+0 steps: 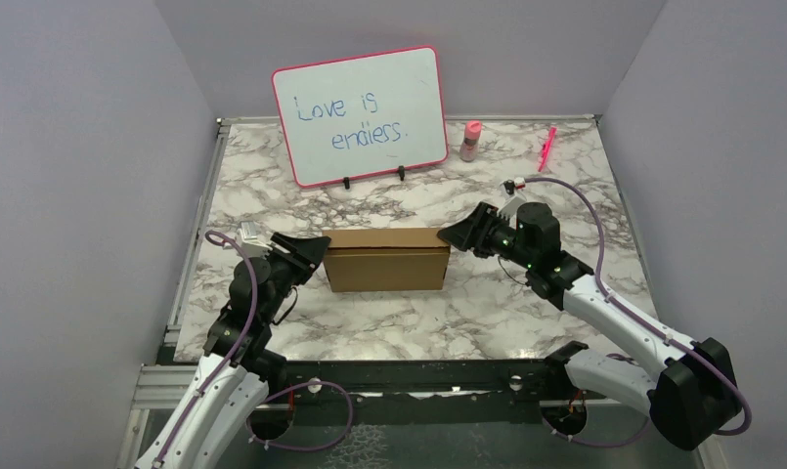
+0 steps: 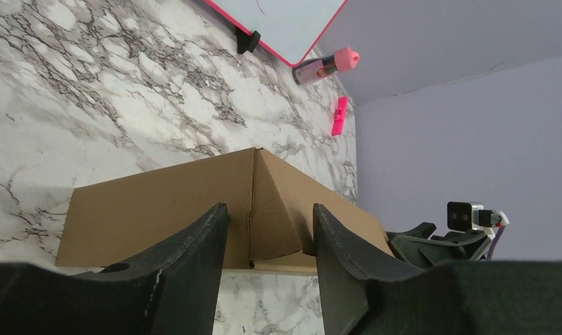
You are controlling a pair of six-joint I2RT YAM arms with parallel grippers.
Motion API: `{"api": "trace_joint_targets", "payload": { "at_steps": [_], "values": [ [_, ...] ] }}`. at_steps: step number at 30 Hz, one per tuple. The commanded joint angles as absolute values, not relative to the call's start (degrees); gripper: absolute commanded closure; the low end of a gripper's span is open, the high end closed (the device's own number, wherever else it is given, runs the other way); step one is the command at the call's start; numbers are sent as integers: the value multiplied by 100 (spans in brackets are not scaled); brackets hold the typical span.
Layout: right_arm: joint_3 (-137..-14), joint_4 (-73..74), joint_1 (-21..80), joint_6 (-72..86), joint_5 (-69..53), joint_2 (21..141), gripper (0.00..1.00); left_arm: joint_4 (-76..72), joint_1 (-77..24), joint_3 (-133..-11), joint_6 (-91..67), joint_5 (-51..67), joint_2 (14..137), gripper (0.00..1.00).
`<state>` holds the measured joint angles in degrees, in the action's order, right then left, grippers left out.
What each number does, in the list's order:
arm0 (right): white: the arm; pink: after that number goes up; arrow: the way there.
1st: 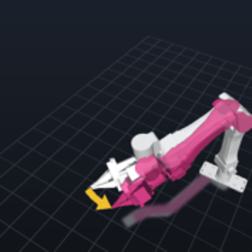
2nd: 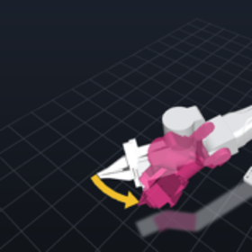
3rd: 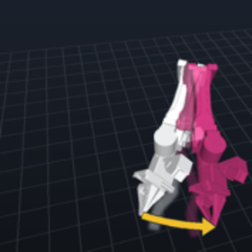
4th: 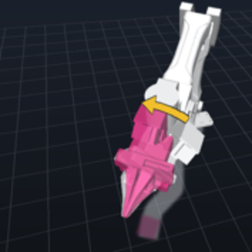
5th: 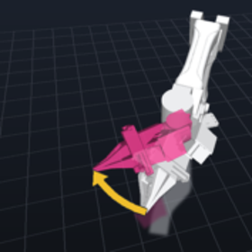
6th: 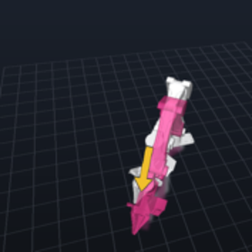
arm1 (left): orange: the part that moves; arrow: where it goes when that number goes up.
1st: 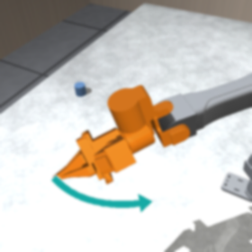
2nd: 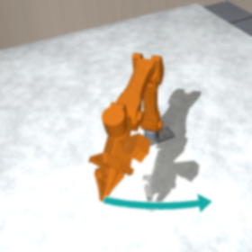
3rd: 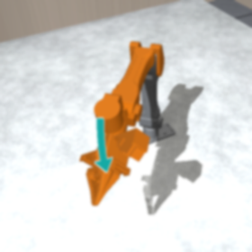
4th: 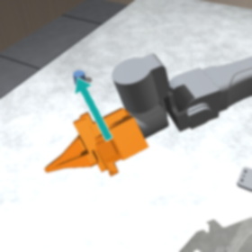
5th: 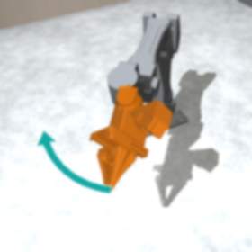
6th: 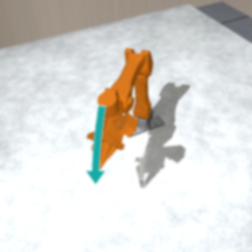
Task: Fold the paper box
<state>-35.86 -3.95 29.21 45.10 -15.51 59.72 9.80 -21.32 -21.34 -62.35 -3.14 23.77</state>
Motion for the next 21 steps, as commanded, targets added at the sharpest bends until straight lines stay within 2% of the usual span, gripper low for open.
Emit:
{"api": "trace_joint_targets", "payload": {
  "at_steps": [1,6,13,21],
  "values": [
    [-3102,-344,2927,4359,-1770,6074,44,1643,-2117,-1869,-6193,-185,2417,52],
    [-2829,-689,2928,4373,-1736,6166,48,1804,-2112,-1659,-6123,-220,2366,51],
    [-2492,-1180,2918,4481,-1821,6475,51,1853,-2113,-1468,-5868,-75,2573,46],
    [-2254,-1693,2807,4342,-1791,6664,60,80,-2110,-1110,-6142,561,3251,48]
  ]
}}
